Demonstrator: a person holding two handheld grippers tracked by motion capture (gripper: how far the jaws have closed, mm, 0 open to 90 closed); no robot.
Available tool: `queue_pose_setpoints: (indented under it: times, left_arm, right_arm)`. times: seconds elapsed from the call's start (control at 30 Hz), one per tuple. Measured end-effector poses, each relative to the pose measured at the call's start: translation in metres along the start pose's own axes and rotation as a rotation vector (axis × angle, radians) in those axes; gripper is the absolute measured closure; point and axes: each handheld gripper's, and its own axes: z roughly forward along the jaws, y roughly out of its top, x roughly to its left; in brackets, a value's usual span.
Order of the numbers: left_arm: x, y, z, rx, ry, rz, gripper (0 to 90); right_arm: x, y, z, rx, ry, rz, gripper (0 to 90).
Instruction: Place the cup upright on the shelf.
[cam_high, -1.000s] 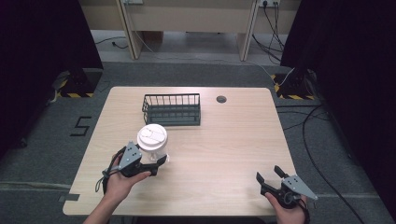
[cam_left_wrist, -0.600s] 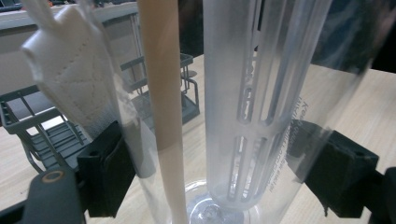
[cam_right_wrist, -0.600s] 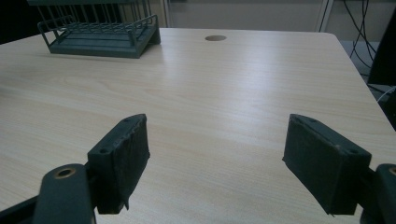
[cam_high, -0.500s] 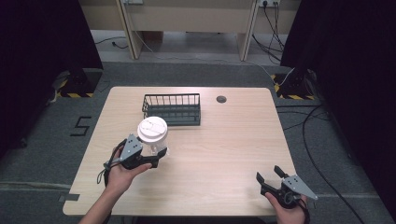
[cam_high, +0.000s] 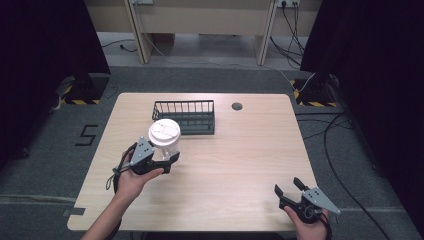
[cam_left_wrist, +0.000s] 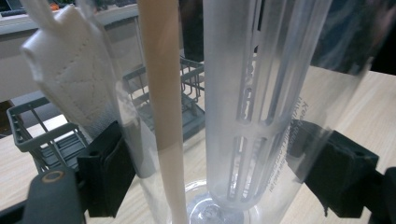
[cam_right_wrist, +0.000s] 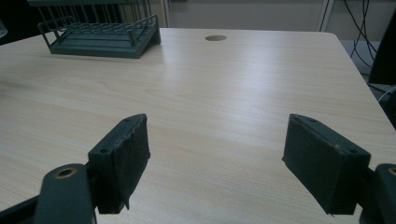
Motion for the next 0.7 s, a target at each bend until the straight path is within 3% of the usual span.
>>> queue_pose_setpoints:
  times: [0.7]
  left_arm:
    - [0.012,0.019,0.018,-0.011,0.016,0.012,17.9]
  right_arm:
    - [-0.001,0.000,0.000,-0.001,0.001,0.002,23.2]
